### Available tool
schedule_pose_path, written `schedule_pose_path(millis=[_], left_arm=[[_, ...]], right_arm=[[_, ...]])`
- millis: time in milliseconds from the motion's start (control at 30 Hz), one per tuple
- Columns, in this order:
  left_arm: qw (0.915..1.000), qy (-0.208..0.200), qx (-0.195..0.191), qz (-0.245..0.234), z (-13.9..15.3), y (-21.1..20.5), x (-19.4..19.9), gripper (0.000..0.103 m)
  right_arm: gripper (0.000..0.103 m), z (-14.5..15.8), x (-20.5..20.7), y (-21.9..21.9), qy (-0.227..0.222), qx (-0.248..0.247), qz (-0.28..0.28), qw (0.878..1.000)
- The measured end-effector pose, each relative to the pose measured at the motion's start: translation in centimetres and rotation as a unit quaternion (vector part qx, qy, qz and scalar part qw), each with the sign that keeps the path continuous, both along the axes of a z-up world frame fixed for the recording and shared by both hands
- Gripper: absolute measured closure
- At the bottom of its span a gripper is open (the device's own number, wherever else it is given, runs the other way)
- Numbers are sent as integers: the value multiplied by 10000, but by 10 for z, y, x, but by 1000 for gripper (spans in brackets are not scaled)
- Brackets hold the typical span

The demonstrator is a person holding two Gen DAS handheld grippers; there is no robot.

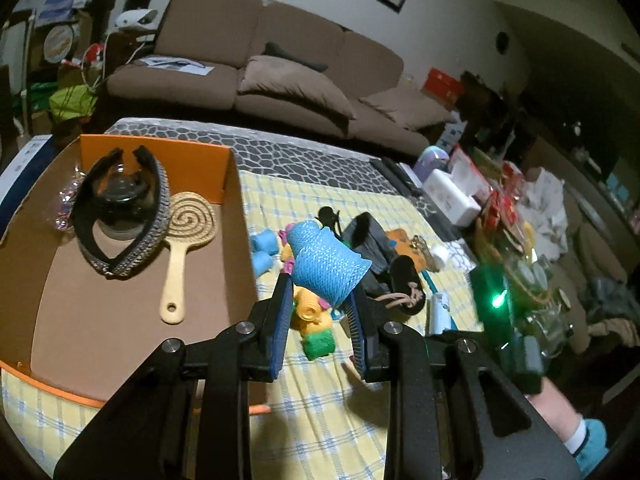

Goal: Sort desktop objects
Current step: 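Grasp a blue hair roller with the left gripper while the right grasps a pink roller, then carry both rollers with both grippers over the cardboard box, then lower the rollers into the box and open both grippers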

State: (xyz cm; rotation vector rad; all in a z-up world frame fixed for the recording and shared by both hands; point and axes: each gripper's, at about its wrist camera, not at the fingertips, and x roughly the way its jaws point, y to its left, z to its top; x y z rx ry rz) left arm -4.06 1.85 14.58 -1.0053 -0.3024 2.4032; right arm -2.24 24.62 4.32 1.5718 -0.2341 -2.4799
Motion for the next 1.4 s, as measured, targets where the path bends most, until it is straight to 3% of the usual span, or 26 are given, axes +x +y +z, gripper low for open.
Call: schedule_pose_path(millis=[33, 133, 267, 500, 733, 900, 1133, 1267, 1400], left_arm=[[10000, 0, -1, 29, 0, -2, -1, 78], [10000, -26, -7, 84, -1, -9, -2, 78], [9998, -96, -32, 183, -5, -20, -4, 78], [9986, -304, -155, 396, -14, -43, -9, 78], [9952, -665, -425, 579, -32, -58, -13, 78], [9913, -1112, -210, 669, -47, -78, -16, 78], [9898, -1166, -317, 758, -48, -91, -15, 78], [9896, -1080, -480, 820, -44, -92, -13, 61], [9899, -1038, -427, 867, -36, -97, -11, 60]], right_arm=[[42, -4, -2, -3, -12, 104, 47, 9999], [70, -15, -5, -13, -123, 413, 155, 9990], [71, -15, -5, -21, -97, 682, 286, 9972], [71, 30, 0, -30, 374, -46, 396, 9985], [71, 73, -2, -76, 1090, -706, 868, 9877], [71, 74, -10, -109, 1201, -766, 1197, 9826], [71, 65, -10, -142, 1329, -574, 1533, 9775], [67, 59, -13, -152, 1224, -542, 1593, 9781], [60, 61, -14, -147, 1212, -769, 1501, 9782]])
